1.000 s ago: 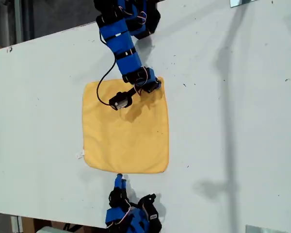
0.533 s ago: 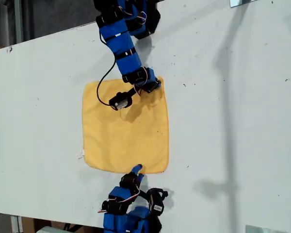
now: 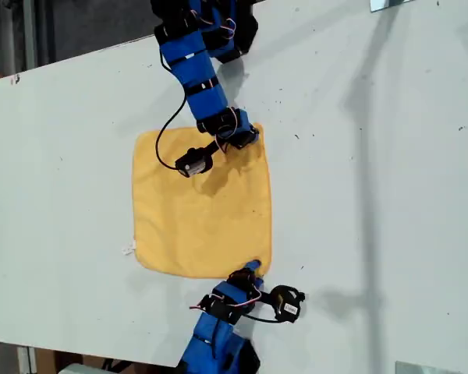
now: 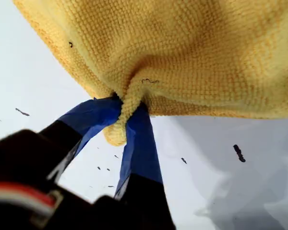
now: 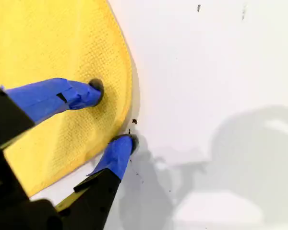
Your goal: Grasp corners of a square towel and fold twice.
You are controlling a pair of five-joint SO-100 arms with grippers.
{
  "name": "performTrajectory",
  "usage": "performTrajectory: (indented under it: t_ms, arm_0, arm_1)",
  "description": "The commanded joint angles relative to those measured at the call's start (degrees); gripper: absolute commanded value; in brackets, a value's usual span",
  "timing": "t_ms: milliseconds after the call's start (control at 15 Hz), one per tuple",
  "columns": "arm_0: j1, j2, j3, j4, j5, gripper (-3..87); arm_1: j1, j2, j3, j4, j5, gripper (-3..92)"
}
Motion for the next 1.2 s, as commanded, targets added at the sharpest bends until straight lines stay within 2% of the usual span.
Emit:
performTrajectory:
  t_ms: [0, 67, 200, 267, 467, 667, 800, 933, 1133]
  arm_0:
    - [-0.18, -4.22, -2.99, -4.92, 0.88, 19.5]
    - [-0.53, -6.24, -3.08, -7.03, 1.41, 18.3]
    - [-0.70, -8.17, -3.34, -8.61, 0.44, -1.5]
    - [-0.79, -8.00, -4.13, -8.17, 1.32, -1.5]
    - [-2.37, -8.26, -13.62, 2.02, 6.33, -1.5]
    - [-4.57, -6.94, -29.53, 16.00, 15.12, -1.5]
    - [-7.91, -4.31, -38.23, 25.49, 20.39, -1.5]
    - [-13.54, 2.37, -39.73, 28.39, 27.60, -1.5]
    - [-31.55, 9.05, -42.01, 34.01, 39.55, -1.5]
  arm_1:
    - [-0.18, 0.53, -0.53, 0.09, -0.53, 0.0]
    - [-0.26, 0.53, -0.53, 0.09, -0.53, 0.0]
    - [-0.26, 0.53, -0.53, 0.09, -0.53, 0.0]
    - [-0.35, 0.53, -0.53, 0.00, -0.53, 0.0]
    - [-1.14, 0.88, -4.13, 2.29, -0.26, 0.0]
    - [-2.02, 8.96, -13.62, 14.94, -0.53, 0.0]
    - [3.16, 21.01, -12.66, 18.54, -2.55, 0.0]
    - [10.81, 30.67, -11.95, 19.95, -7.29, 0.0]
    - [27.69, 31.64, -17.31, 20.39, -16.96, 0.0]
